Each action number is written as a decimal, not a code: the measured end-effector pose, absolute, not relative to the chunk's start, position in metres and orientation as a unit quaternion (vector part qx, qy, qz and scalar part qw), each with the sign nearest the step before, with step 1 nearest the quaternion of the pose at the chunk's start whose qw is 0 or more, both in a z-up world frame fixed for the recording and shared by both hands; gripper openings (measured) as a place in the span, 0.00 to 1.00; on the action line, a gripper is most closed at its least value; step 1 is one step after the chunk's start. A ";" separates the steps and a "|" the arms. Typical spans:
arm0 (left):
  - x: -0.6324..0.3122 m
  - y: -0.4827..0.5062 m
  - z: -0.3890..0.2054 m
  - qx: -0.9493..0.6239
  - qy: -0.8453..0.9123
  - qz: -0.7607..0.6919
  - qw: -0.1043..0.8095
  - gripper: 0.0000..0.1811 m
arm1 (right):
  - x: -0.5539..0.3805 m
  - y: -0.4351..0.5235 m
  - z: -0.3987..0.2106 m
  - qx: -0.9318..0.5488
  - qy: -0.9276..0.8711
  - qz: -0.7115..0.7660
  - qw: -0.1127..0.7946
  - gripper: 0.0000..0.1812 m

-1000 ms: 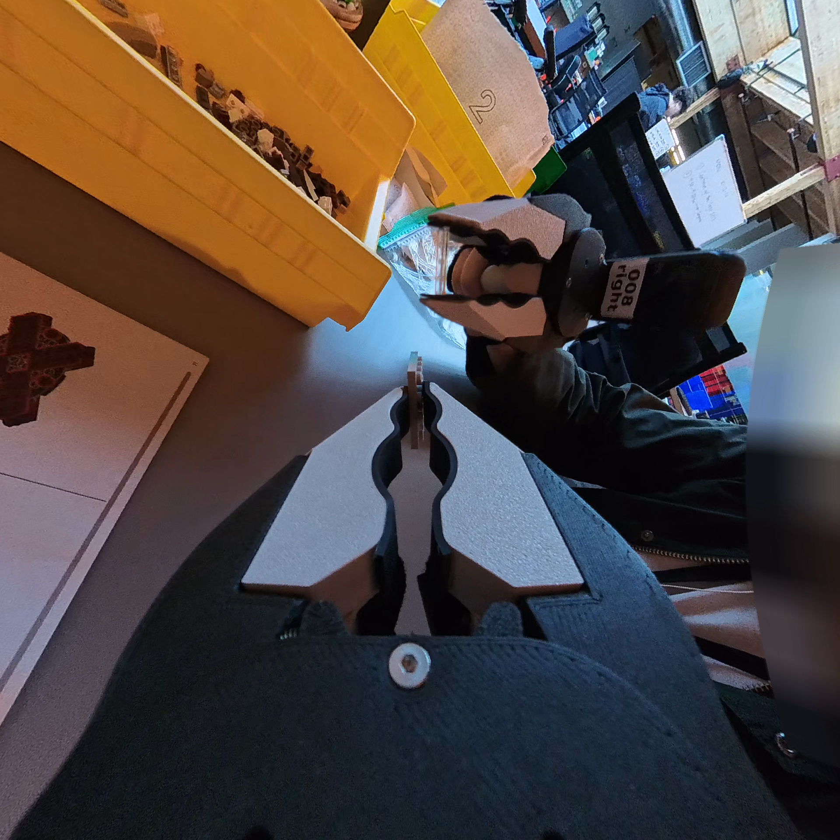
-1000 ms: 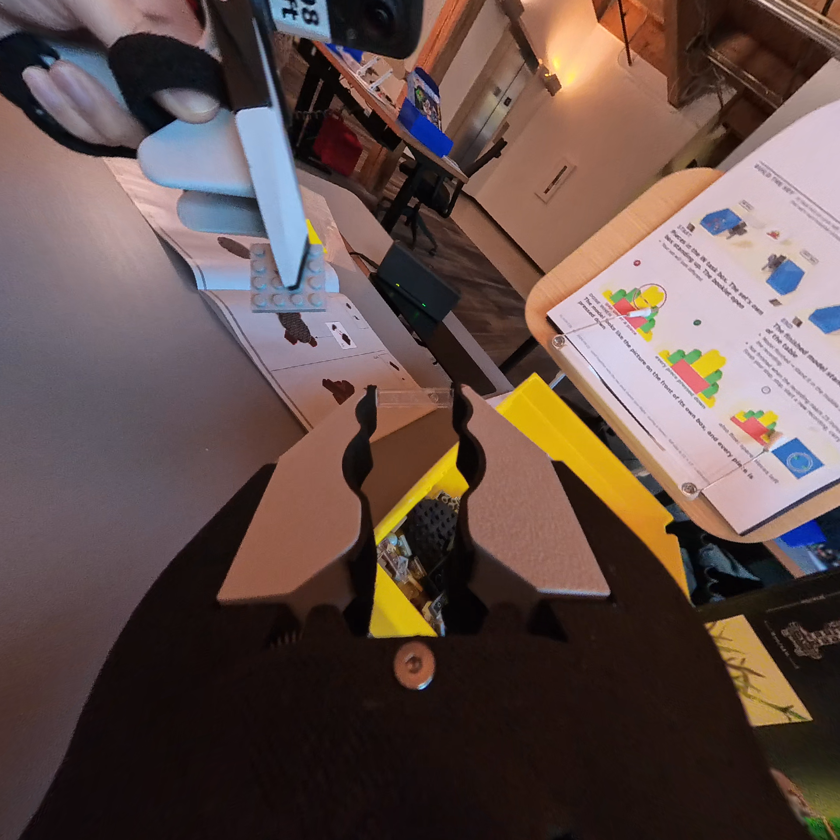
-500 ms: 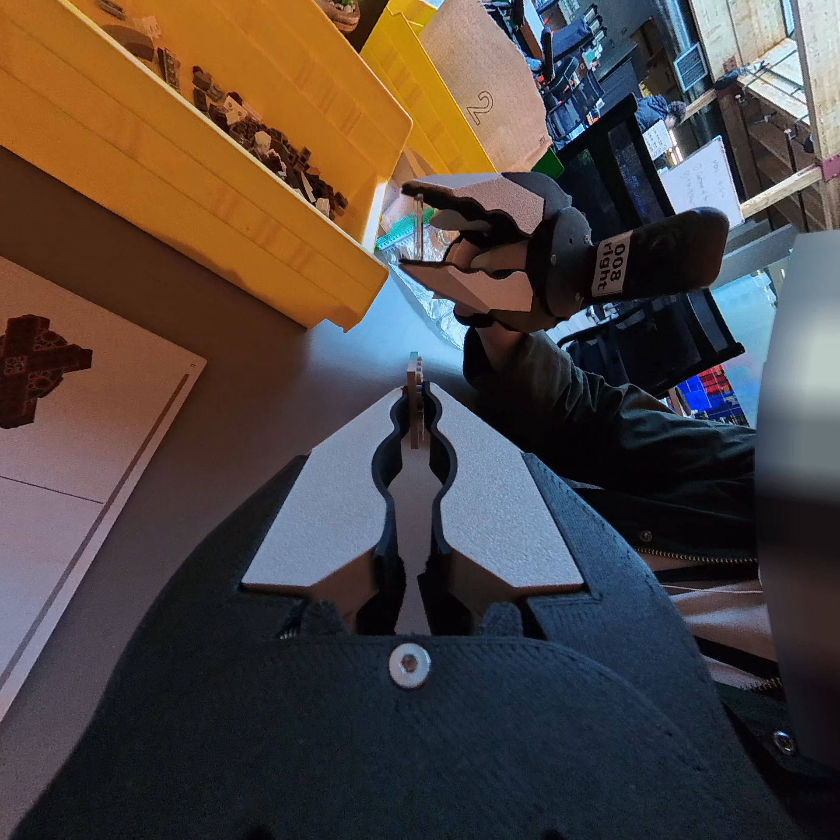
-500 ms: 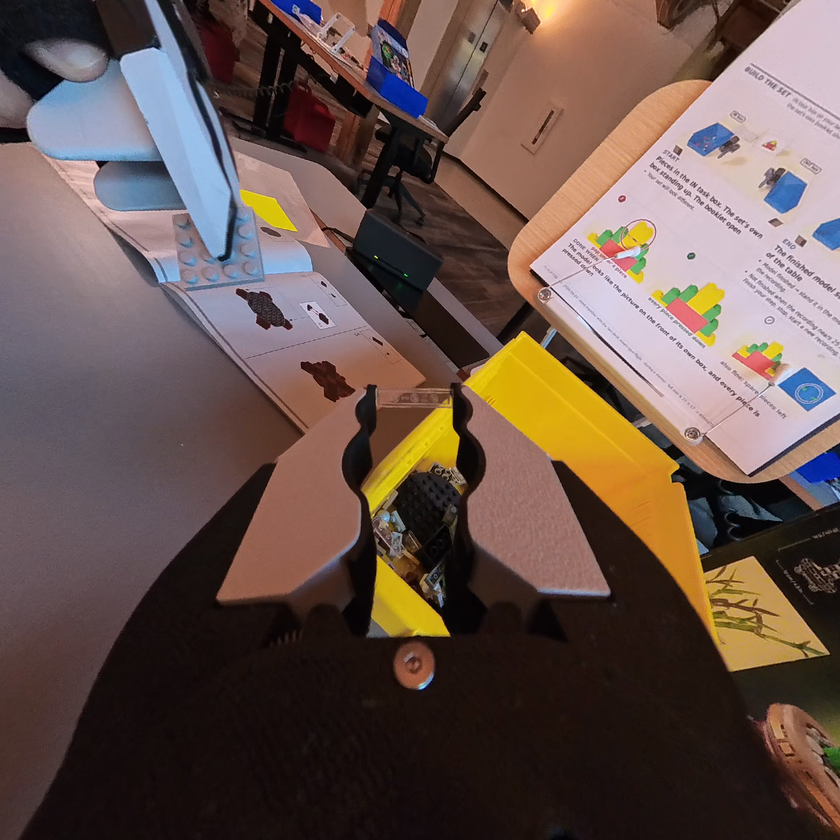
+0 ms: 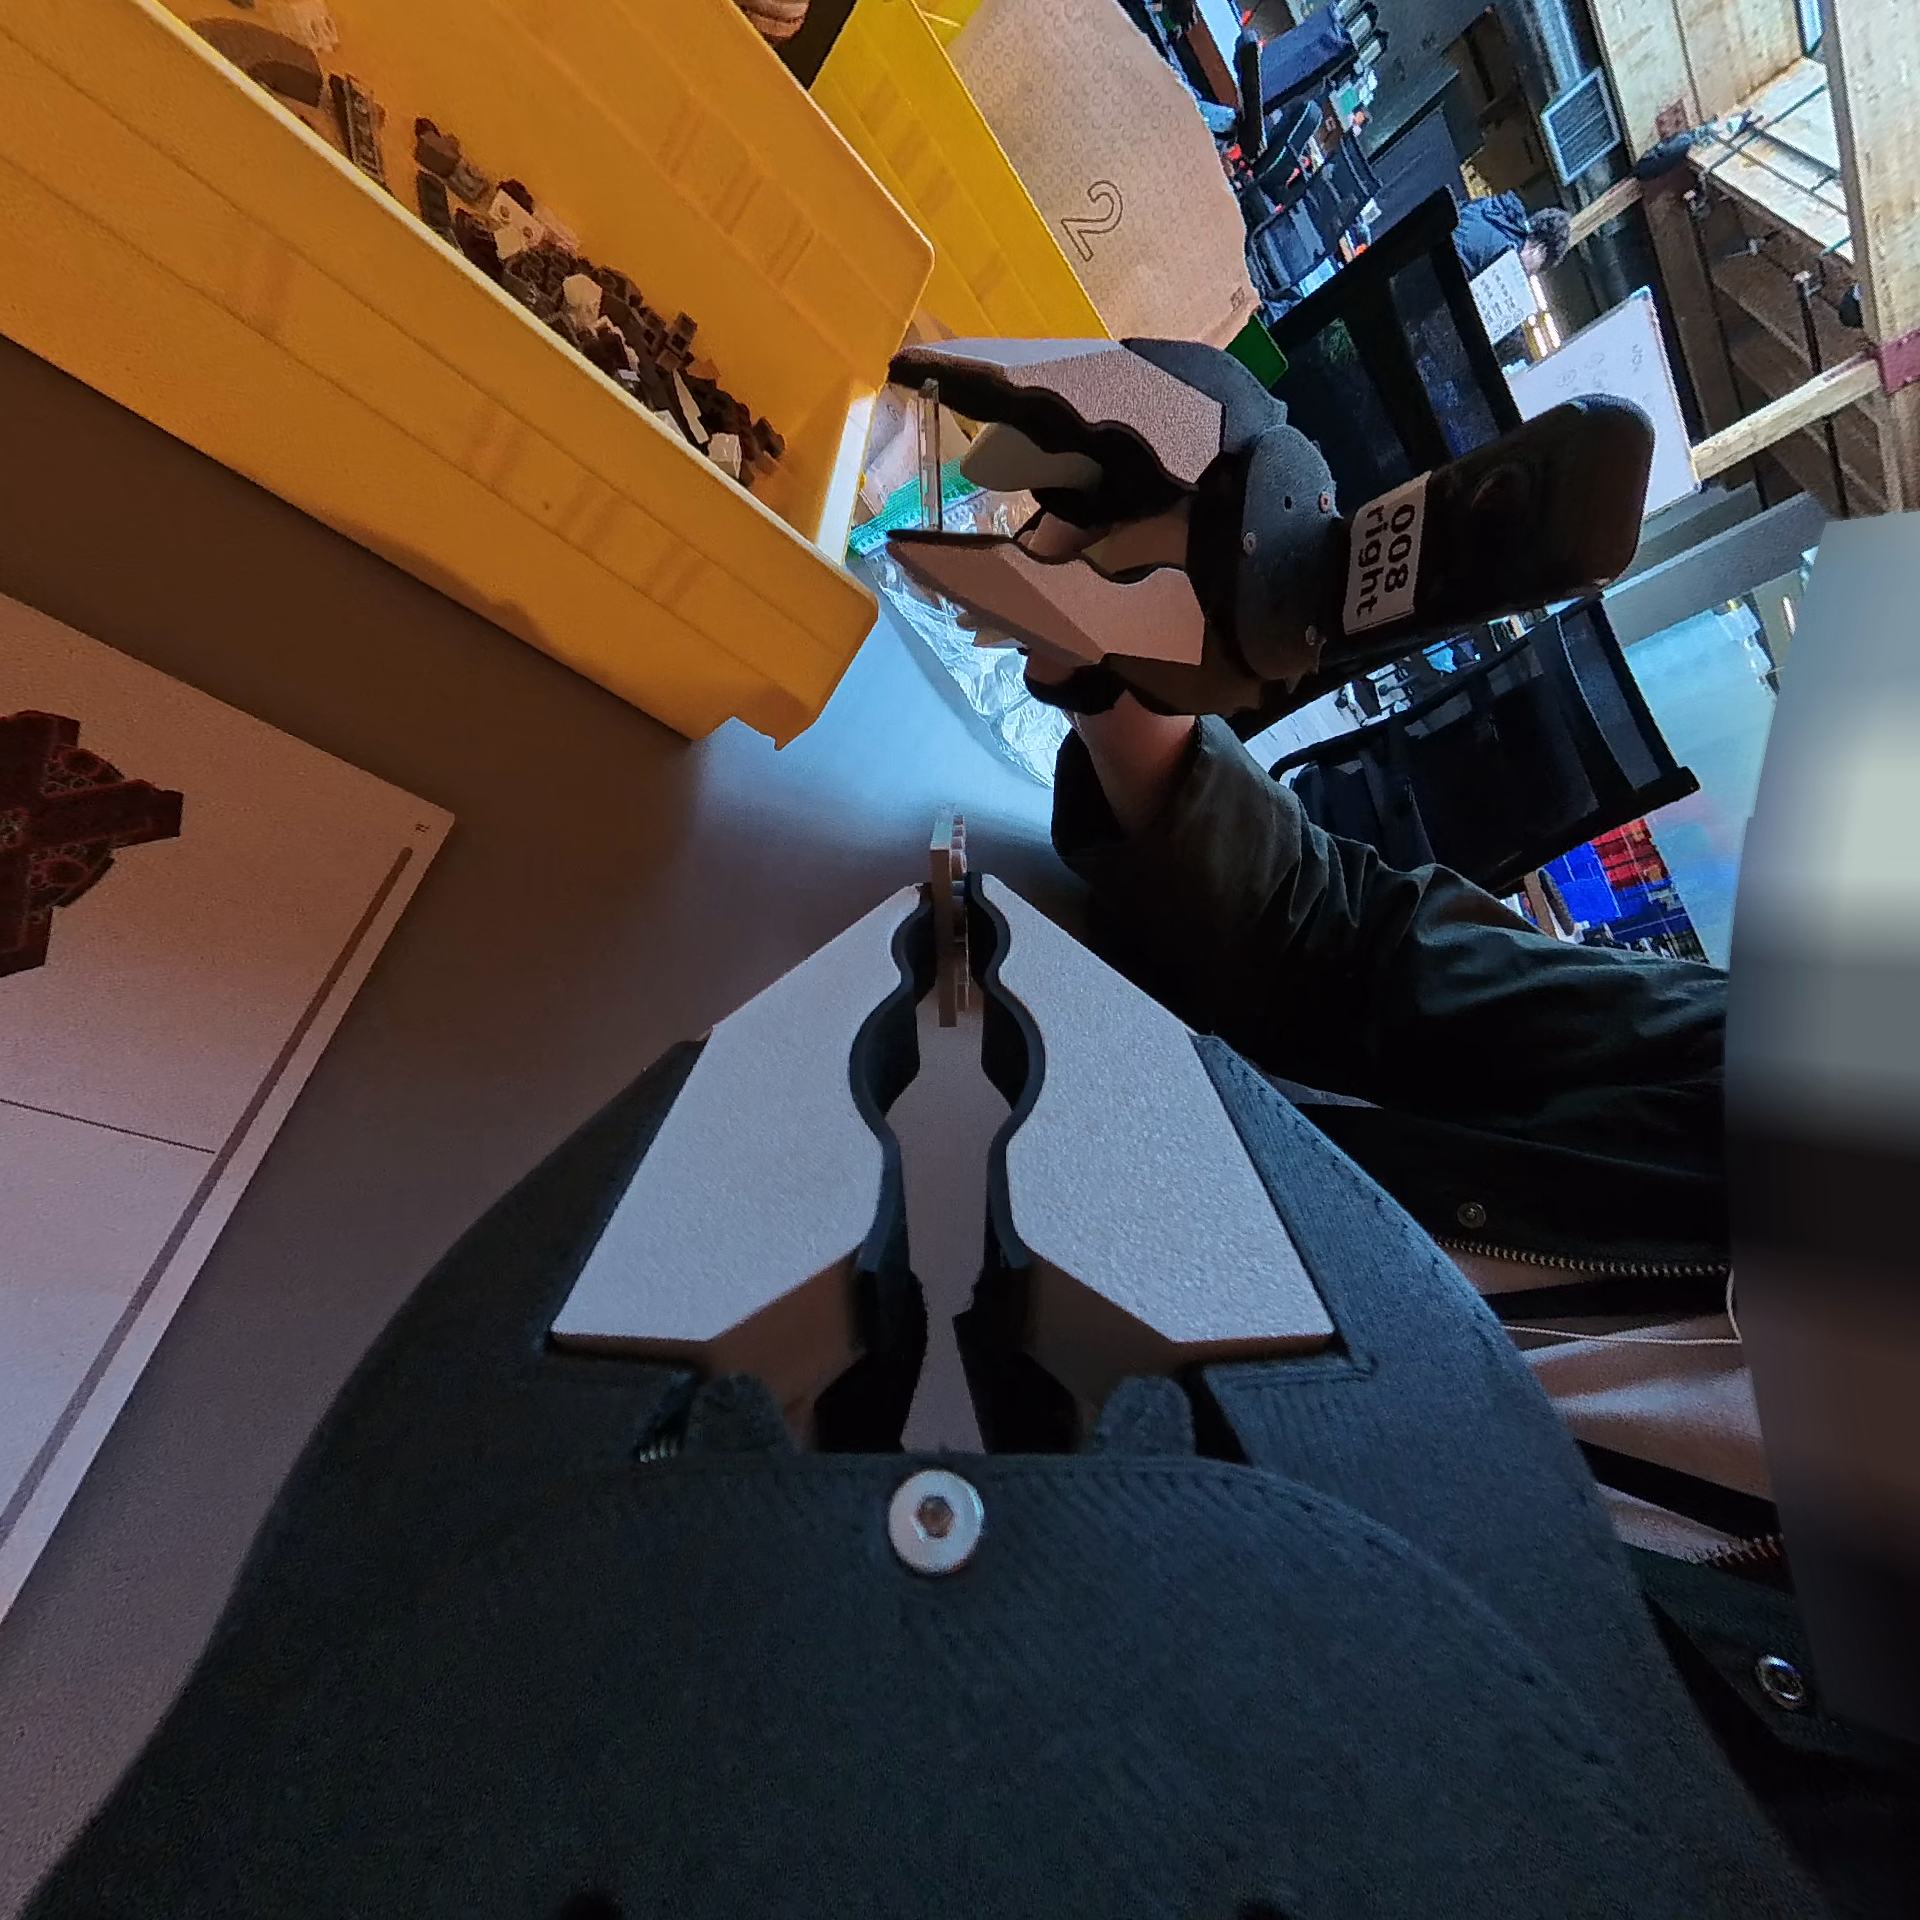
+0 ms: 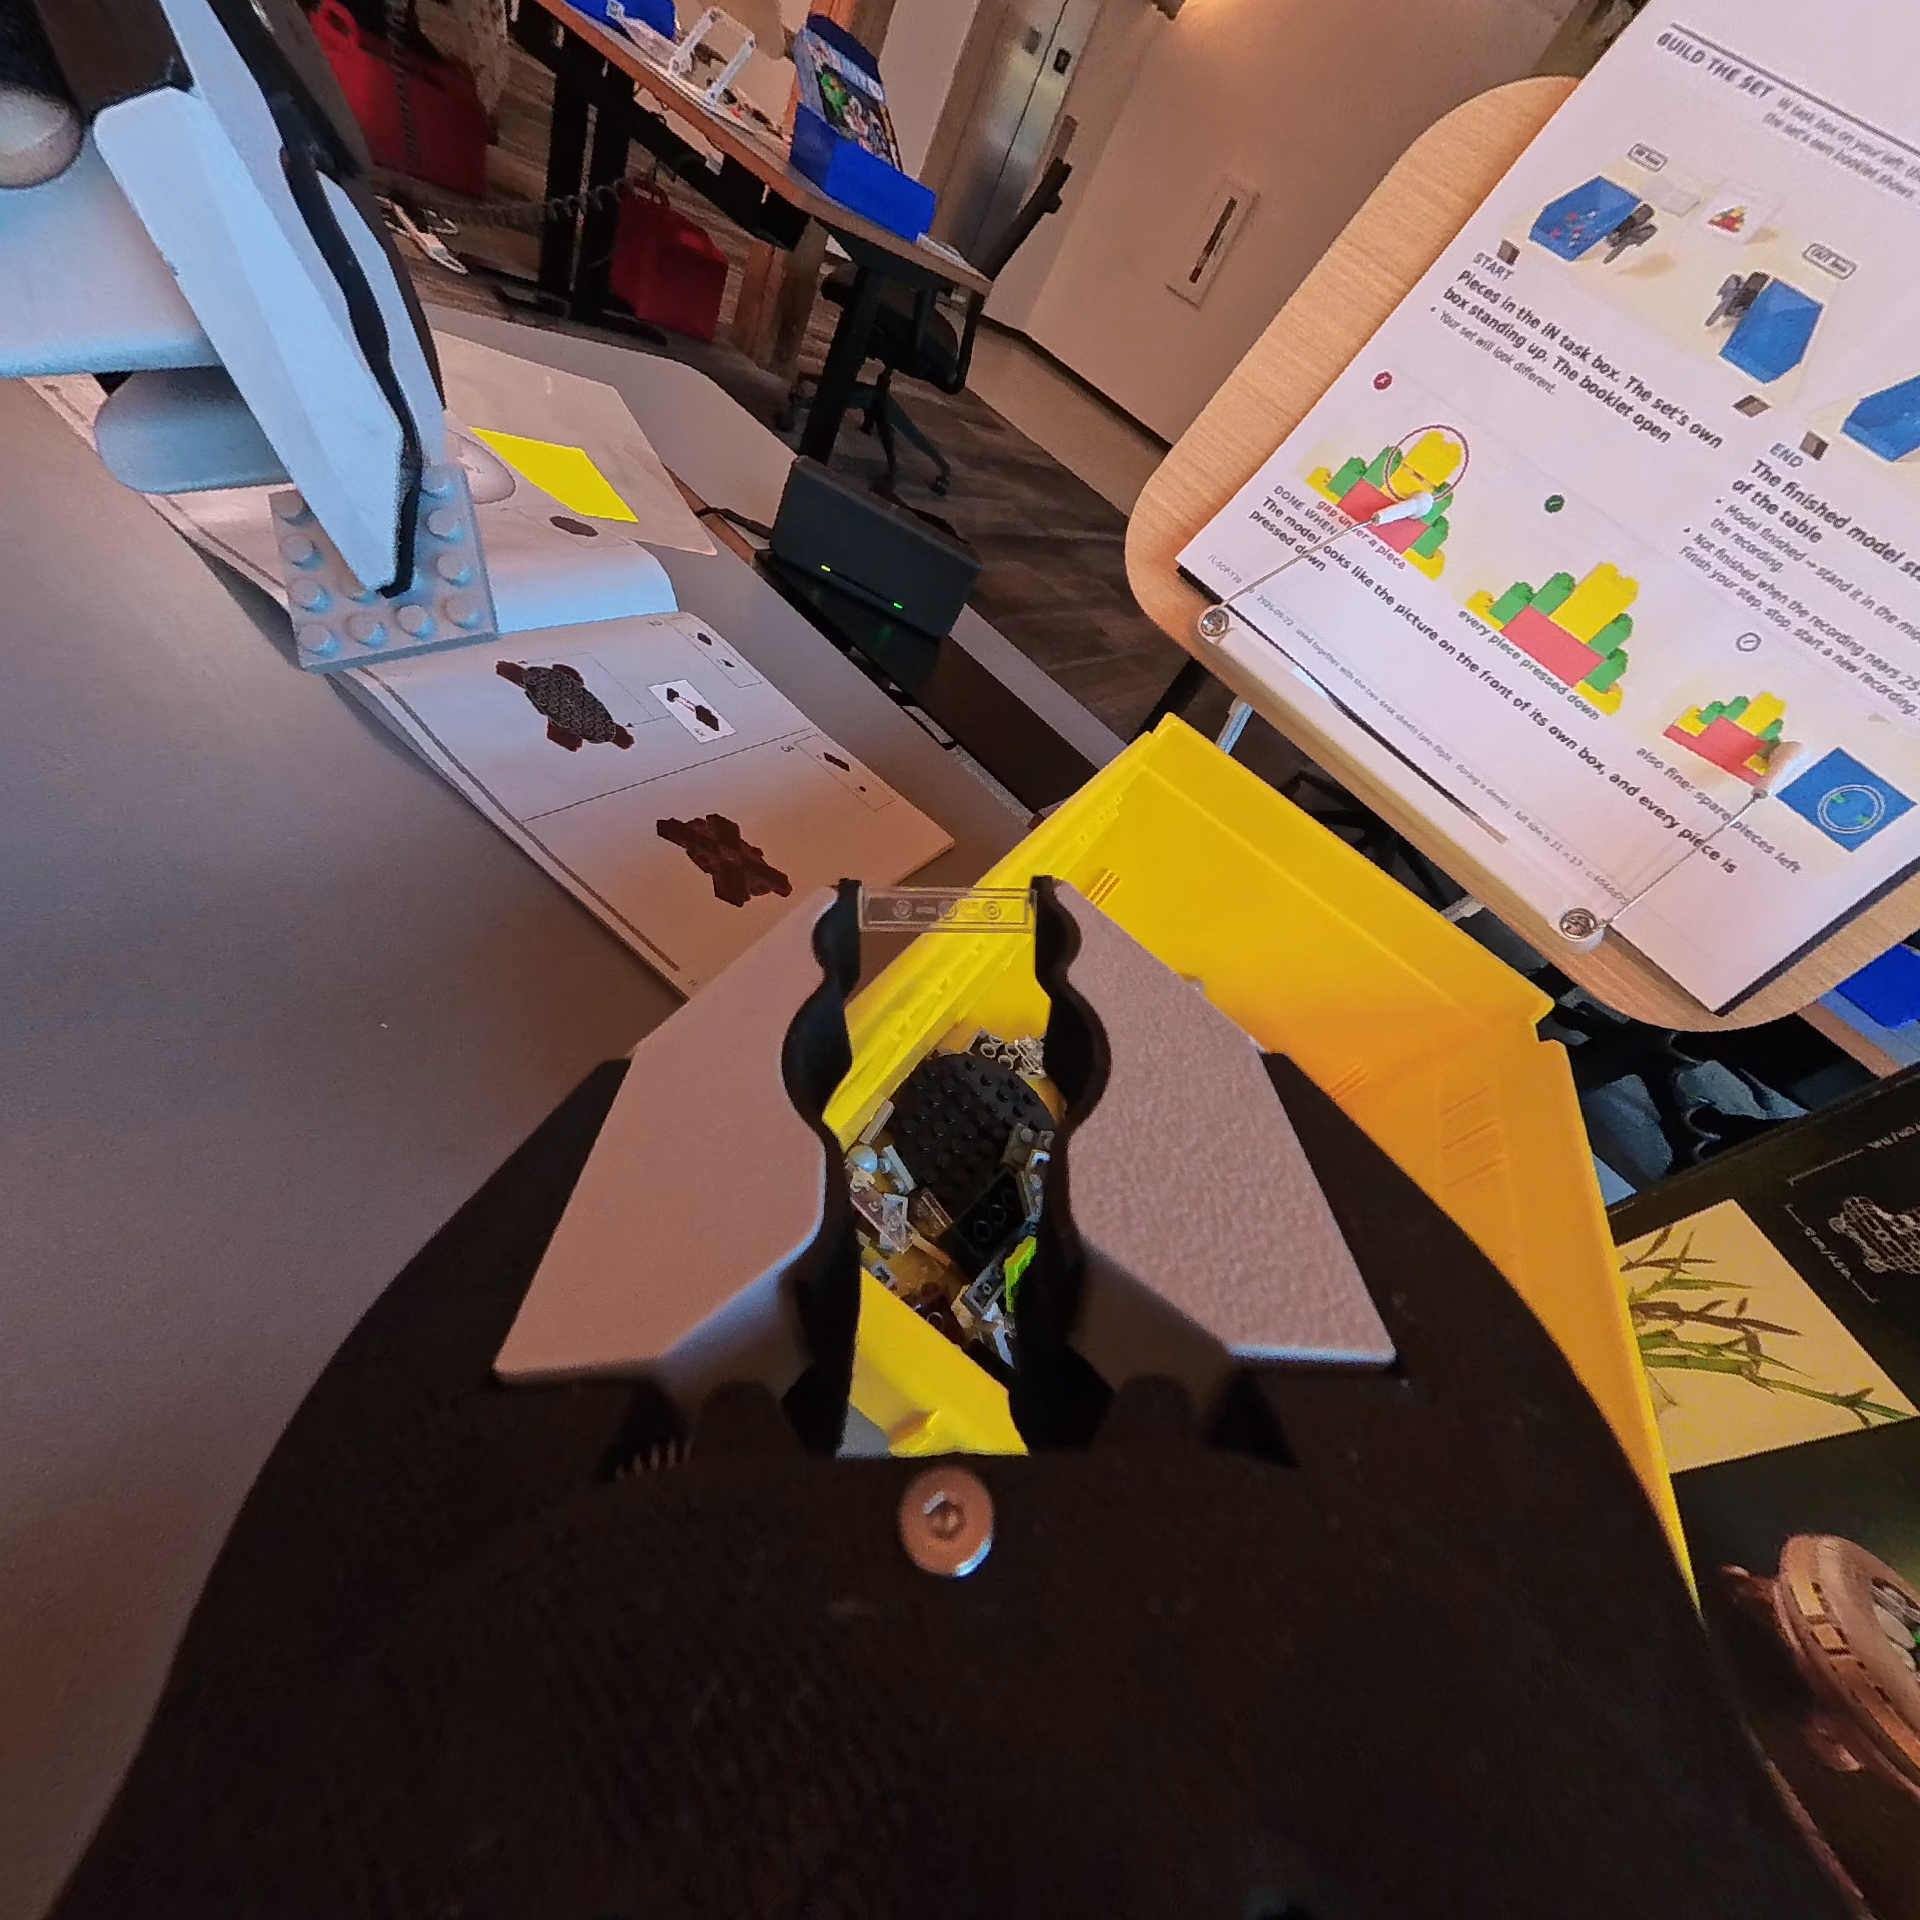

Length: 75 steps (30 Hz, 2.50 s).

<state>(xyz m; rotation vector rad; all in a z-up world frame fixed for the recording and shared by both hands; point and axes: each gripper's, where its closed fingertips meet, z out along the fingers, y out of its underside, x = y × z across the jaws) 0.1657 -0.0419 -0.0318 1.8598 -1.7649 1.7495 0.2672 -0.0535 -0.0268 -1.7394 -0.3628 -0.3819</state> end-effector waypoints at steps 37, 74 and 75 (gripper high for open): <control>0.164 -0.045 -0.029 0.593 -0.572 0.566 0.024 0.02 | 0.183 -0.148 0.075 -0.430 -0.245 0.536 0.684 0.18; 0.170 -0.039 0.021 0.523 -0.486 0.700 0.024 0.15 | 0.182 -0.071 0.007 -0.623 -0.312 -0.115 0.708 0.18; 0.169 -0.031 0.024 0.527 -0.482 0.700 0.008 0.15 | 0.186 -0.071 0.007 -0.626 -0.306 -0.116 0.708 0.18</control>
